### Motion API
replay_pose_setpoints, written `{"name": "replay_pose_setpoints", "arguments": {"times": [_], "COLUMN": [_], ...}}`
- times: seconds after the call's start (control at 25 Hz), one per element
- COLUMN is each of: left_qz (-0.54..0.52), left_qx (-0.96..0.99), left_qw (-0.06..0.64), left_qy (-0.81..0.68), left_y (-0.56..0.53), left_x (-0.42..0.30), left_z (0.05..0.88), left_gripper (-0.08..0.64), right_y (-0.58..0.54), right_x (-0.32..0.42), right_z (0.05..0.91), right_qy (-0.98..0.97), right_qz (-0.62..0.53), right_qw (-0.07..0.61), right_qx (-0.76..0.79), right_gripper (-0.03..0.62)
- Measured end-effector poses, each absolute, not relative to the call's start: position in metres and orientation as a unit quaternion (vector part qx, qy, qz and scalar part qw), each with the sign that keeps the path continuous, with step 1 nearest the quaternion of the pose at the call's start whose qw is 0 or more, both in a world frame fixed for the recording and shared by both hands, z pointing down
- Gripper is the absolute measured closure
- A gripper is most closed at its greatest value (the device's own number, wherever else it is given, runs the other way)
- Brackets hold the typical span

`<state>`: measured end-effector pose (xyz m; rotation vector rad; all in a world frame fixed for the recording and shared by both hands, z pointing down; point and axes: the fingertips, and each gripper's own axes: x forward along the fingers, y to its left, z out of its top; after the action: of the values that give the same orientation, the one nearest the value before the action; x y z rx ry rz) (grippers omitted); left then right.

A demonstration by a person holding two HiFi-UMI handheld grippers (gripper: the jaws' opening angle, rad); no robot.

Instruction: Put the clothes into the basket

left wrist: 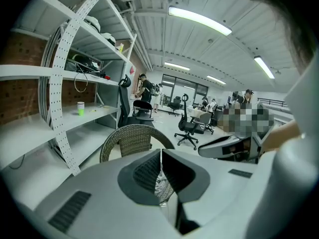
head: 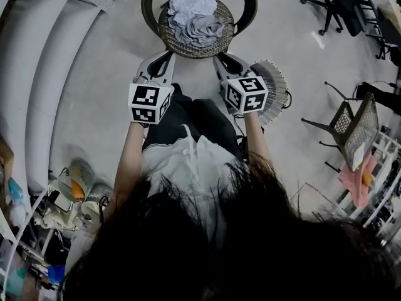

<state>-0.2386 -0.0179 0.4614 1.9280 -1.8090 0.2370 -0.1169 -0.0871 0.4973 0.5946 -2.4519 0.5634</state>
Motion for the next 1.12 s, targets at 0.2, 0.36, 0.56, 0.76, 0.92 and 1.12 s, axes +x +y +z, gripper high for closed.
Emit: {"name": "replay_pose_setpoints", "arguments": {"times": [0.2, 0.36, 0.56, 0.76, 0.92, 1.12], "left_qz": [0.071, 0.072, 0.081, 0.083, 0.084, 0.086], "left_qx": [0.698, 0.695, 0.682, 0.661, 0.645, 0.631], "left_qw": [0.252, 0.253, 0.262, 0.284, 0.302, 0.326], "left_qy": [-0.666, -0.669, -0.678, -0.689, -0.697, -0.699], "left_y": [-0.041, -0.061, -0.091, -0.117, -0.139, -0.165], "left_x": [-0.247, -0.251, -0.263, -0.278, -0.292, -0.309], "left_z": [0.474, 0.485, 0.510, 0.536, 0.564, 0.601], "left_gripper": [0.538, 0.538, 0.538, 0.538, 0.538, 0.538], "right_y": [-0.118, -0.153, -0.202, -0.240, -0.264, -0.282], "right_x": [-0.115, -0.123, -0.155, -0.190, -0.213, -0.242], "right_z": [0.509, 0.529, 0.570, 0.622, 0.674, 0.732], "right_qy": [-0.910, -0.908, -0.900, -0.886, -0.871, -0.857], "right_qz": [0.194, 0.174, 0.189, 0.222, 0.230, 0.224], "right_qw": [0.298, 0.326, 0.351, 0.380, 0.417, 0.452], "right_qx": [0.213, 0.198, 0.176, 0.144, 0.121, 0.104], "right_gripper": [0.522, 0.522, 0.494, 0.375, 0.354, 0.337]}}
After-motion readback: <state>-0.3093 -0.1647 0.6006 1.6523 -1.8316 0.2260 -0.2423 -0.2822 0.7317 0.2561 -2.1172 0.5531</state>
